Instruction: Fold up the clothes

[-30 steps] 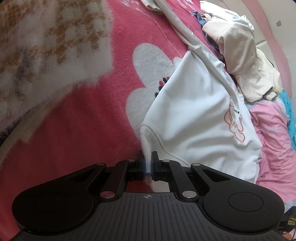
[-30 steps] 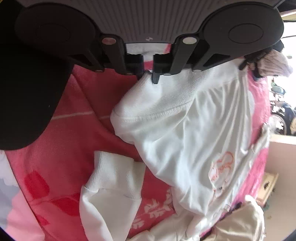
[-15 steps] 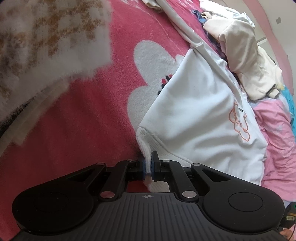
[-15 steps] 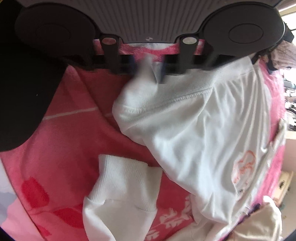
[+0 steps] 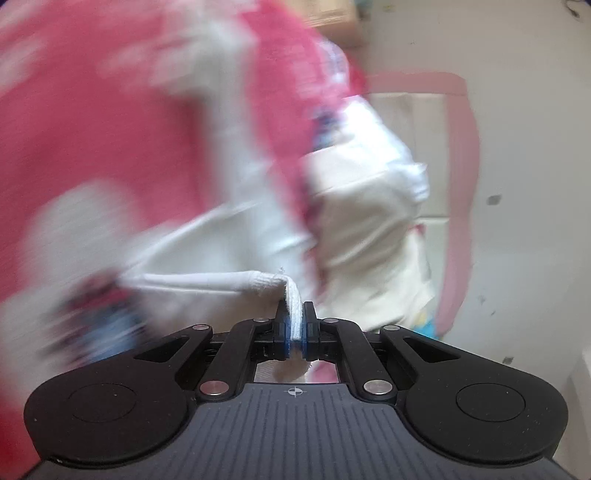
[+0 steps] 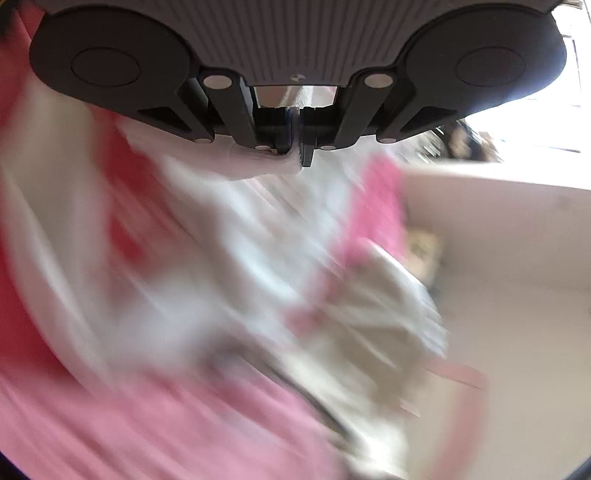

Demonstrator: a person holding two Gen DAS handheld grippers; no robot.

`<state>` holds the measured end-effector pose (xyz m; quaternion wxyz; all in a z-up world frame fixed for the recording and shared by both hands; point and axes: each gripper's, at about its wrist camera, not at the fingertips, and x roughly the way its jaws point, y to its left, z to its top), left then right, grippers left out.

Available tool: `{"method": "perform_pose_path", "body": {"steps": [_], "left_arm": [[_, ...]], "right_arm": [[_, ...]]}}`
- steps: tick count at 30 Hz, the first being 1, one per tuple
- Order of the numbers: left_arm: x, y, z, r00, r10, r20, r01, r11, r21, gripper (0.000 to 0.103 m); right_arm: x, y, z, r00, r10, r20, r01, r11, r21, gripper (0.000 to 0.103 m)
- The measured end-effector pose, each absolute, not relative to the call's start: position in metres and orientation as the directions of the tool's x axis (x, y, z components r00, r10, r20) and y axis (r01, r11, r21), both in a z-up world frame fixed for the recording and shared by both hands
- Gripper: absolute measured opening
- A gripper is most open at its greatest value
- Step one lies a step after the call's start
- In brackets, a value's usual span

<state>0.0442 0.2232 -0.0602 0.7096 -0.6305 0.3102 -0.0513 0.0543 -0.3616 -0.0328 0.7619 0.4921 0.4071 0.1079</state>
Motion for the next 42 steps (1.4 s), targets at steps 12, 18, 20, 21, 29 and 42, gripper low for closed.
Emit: {"method": "perform_pose_path", "body": {"steps": [12, 18, 20, 21, 29, 42], "left_arm": [[0.005, 0.210, 0.064, 0.847, -0.424, -0.320, -0.106, 0.455, -0.884, 0.003], [-0.080, 0.217, -0.061, 0.694, -0.413, -0.590, -0.350, 0.522, -0.778, 0.003], [-0.101, 0.223, -0.102, 0.636, -0.415, -0.650, -0.433, 0.505, -0.746, 0.003], [-0.109, 0.224, -0.118, 0.614, -0.412, -0.674, -0.465, 0.501, -0.730, 0.003], [-0.146, 0.226, -0.135, 0.584, -0.394, -0.710, -0.476, 0.541, -0.693, 0.003], [-0.138, 0.206, -0.176, 0.464, -0.280, -0.840, -0.469, 0.728, -0.501, 0.004]], "right_arm": [[0.003, -0.386, 0.067, 0.757, 0.543, -0.364, -0.046, 0.600, 0.799, 0.005], [-0.056, -0.381, -0.078, 0.500, 0.556, -0.664, 0.204, 0.669, 0.714, 0.005], [-0.071, -0.376, -0.116, 0.406, 0.543, -0.735, 0.269, 0.697, 0.664, 0.005], [-0.078, -0.374, -0.128, 0.372, 0.535, -0.758, 0.286, 0.711, 0.642, 0.005], [-0.096, -0.354, -0.126, 0.231, 0.477, -0.848, 0.217, 0.825, 0.522, 0.005], [-0.073, -0.318, -0.155, 0.054, 0.355, -0.933, 0.148, 0.922, 0.359, 0.005]]}}
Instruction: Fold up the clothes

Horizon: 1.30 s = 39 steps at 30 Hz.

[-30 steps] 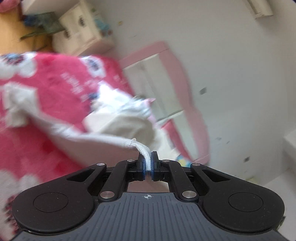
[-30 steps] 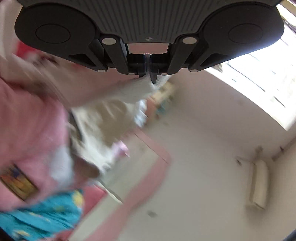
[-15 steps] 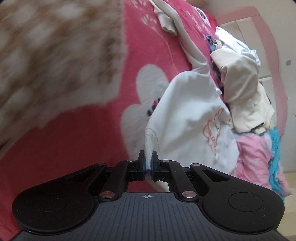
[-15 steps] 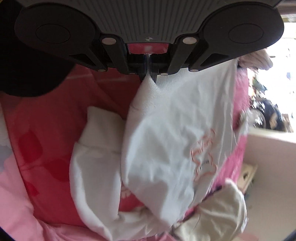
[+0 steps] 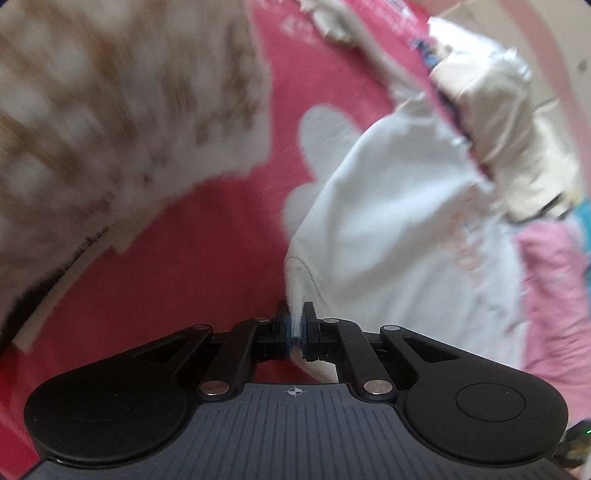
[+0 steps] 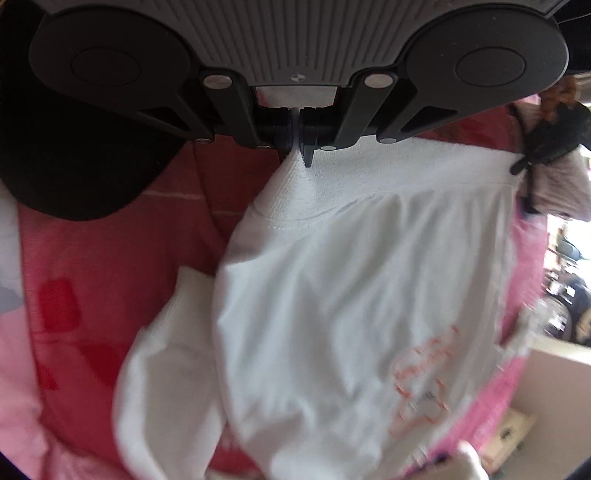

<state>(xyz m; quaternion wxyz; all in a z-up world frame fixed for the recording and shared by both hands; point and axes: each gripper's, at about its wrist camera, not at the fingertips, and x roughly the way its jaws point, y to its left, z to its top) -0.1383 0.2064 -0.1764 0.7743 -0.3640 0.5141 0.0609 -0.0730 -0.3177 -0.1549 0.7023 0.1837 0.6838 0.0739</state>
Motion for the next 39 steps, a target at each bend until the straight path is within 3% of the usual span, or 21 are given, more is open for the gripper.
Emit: {"method": "perform_pose_path", "body": {"steps": [6, 8, 11, 13, 16, 22, 26, 30, 33, 35, 39], "left_arm": [[-0.127, 0.203, -0.196, 0.422, -0.276, -0.863, -0.470, 0.748, -0.469, 0.005], [-0.126, 0.205, -0.195, 0.417, -0.285, -0.863, -0.469, 0.746, -0.473, 0.005], [-0.129, 0.208, -0.194, 0.411, -0.303, -0.860, -0.478, 0.731, -0.486, 0.005], [-0.130, 0.209, -0.193, 0.407, -0.313, -0.858, -0.492, 0.717, -0.495, 0.005], [-0.129, 0.211, -0.193, 0.391, -0.323, -0.862, -0.526, 0.690, -0.497, 0.005], [-0.127, 0.211, -0.192, 0.376, -0.333, -0.865, -0.573, 0.650, -0.499, 0.006], [-0.126, 0.210, -0.191, 0.375, -0.326, -0.868, -0.580, 0.648, -0.494, 0.008], [-0.126, 0.205, -0.190, 0.389, -0.320, -0.864, -0.542, 0.679, -0.495, 0.025], [-0.125, 0.201, -0.189, 0.398, -0.317, -0.861, -0.518, 0.697, -0.497, 0.028], [-0.124, 0.199, -0.188, 0.400, -0.313, -0.861, -0.505, 0.709, -0.493, 0.031], [-0.122, 0.197, -0.184, 0.397, -0.302, -0.867, -0.485, 0.733, -0.477, 0.033]], "right_arm": [[-0.058, -0.299, -0.191, -0.059, 0.227, -0.972, 0.158, 0.964, 0.215, 0.010], [-0.057, -0.294, -0.179, -0.042, 0.192, -0.980, 0.131, 0.974, 0.185, 0.032], [-0.067, -0.286, -0.137, 0.097, 0.102, -0.990, 0.020, 0.994, 0.104, 0.046], [-0.083, -0.271, -0.107, 0.227, 0.055, -0.972, -0.120, 0.992, 0.028, 0.048], [-0.115, -0.236, -0.079, 0.396, 0.106, -0.912, -0.381, 0.923, -0.058, 0.051], [-0.156, -0.155, -0.121, 0.325, 0.303, -0.896, -0.804, 0.588, -0.093, 0.045], [-0.159, -0.132, -0.146, 0.270, 0.371, -0.889, -0.882, 0.466, -0.074, 0.045], [-0.161, -0.123, -0.166, 0.259, 0.362, -0.895, -0.918, 0.380, -0.112, 0.040], [-0.165, -0.122, -0.178, 0.279, 0.324, -0.904, -0.917, 0.368, -0.152, 0.037], [-0.159, -0.123, -0.183, 0.275, 0.317, -0.908, -0.908, 0.397, -0.136, 0.011], [-0.148, -0.134, -0.173, 0.259, 0.357, -0.898, -0.865, 0.499, -0.051, 0.003]]}}
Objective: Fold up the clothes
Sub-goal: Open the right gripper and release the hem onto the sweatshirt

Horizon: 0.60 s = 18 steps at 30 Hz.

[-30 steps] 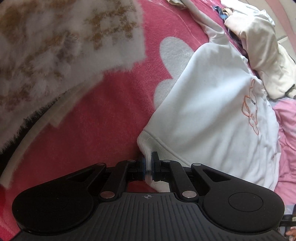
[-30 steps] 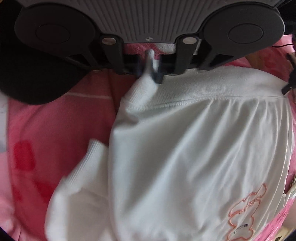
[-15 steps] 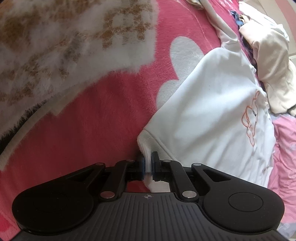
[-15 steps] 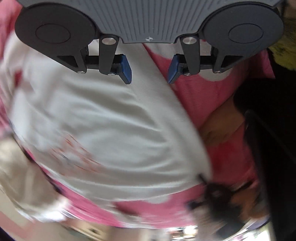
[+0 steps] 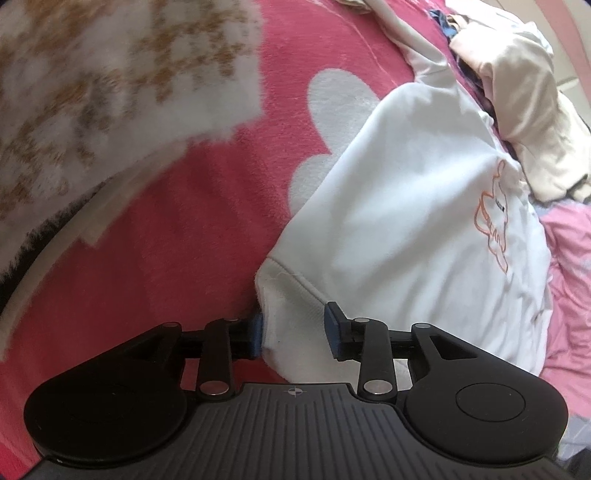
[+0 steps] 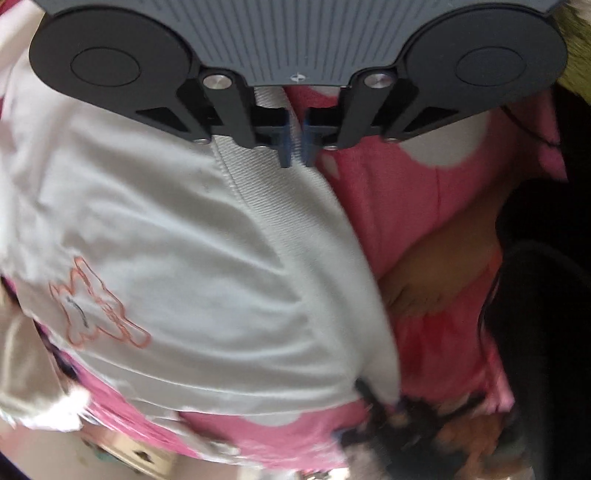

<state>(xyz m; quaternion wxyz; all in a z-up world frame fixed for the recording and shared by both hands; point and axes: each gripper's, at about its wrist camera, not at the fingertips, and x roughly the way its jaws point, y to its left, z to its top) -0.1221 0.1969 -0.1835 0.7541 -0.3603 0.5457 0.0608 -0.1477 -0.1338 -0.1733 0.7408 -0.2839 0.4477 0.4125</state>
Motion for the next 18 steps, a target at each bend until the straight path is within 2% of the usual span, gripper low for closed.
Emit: {"method": "perform_pose_path", "body": {"steps": [7, 14, 18], "left_arm": [[-0.121, 0.196, -0.179, 0.397, -0.285, -0.873, -0.471, 0.753, -0.460, 0.033], [-0.119, 0.198, -0.181, 0.381, -0.293, -0.877, -0.492, 0.739, -0.461, 0.033], [-0.116, 0.197, -0.180, 0.365, -0.288, -0.885, -0.500, 0.742, -0.448, 0.033]], "right_arm": [[-0.139, -0.142, -0.157, 0.265, 0.387, -0.883, -0.821, 0.571, 0.004, 0.002], [-0.111, -0.160, -0.139, 0.249, 0.455, -0.855, -0.722, 0.675, 0.149, 0.002], [-0.099, -0.163, -0.136, 0.264, 0.455, -0.850, -0.699, 0.698, 0.156, 0.002]]}}
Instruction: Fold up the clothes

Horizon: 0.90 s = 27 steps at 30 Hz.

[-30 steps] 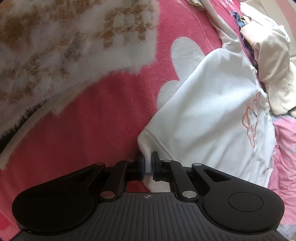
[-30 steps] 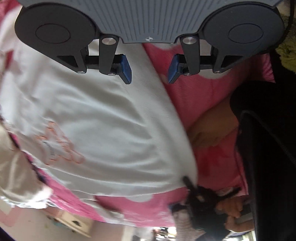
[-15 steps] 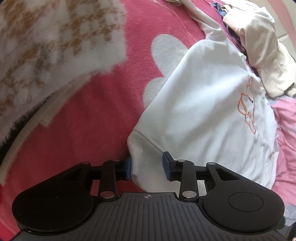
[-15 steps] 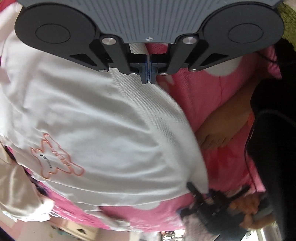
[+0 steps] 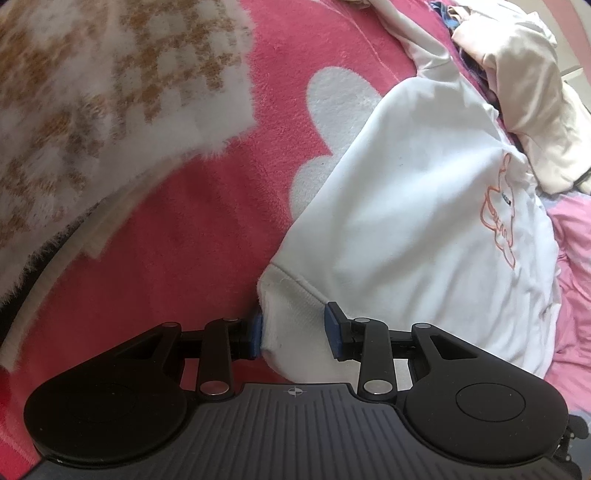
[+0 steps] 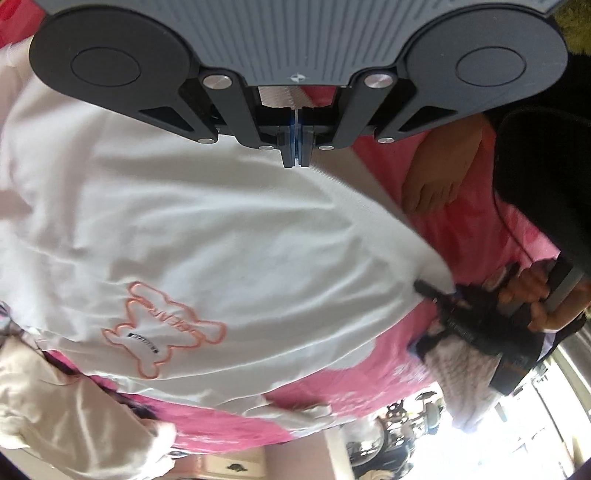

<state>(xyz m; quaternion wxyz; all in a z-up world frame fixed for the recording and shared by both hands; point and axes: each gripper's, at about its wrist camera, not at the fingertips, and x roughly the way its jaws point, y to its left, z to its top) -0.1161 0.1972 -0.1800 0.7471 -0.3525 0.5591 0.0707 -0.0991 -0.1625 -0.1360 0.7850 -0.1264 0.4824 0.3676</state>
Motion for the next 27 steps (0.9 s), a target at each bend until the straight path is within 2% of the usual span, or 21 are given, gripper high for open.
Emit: {"method": "perform_pose_path", "body": {"steps": [6, 11, 23, 27], "left_arm": [[-0.119, 0.200, -0.179, 0.365, -0.292, -0.884, -0.514, 0.729, -0.453, 0.033], [-0.122, 0.199, -0.178, 0.364, -0.288, -0.886, -0.509, 0.735, -0.448, 0.033], [-0.121, 0.195, -0.171, 0.391, -0.242, -0.888, -0.474, 0.774, -0.420, 0.033], [-0.121, 0.192, -0.175, 0.389, -0.232, -0.891, -0.467, 0.784, -0.408, 0.033]], "right_arm": [[-0.110, -0.159, -0.140, 0.261, 0.417, -0.870, -0.764, 0.641, 0.078, 0.002], [-0.130, -0.156, -0.165, 0.250, 0.342, -0.906, -0.814, 0.581, -0.005, 0.001], [-0.122, -0.162, -0.125, 0.393, 0.375, -0.840, -0.784, 0.614, -0.093, 0.001], [-0.131, -0.158, -0.139, 0.378, 0.343, -0.860, -0.811, 0.571, -0.129, 0.001]]}}
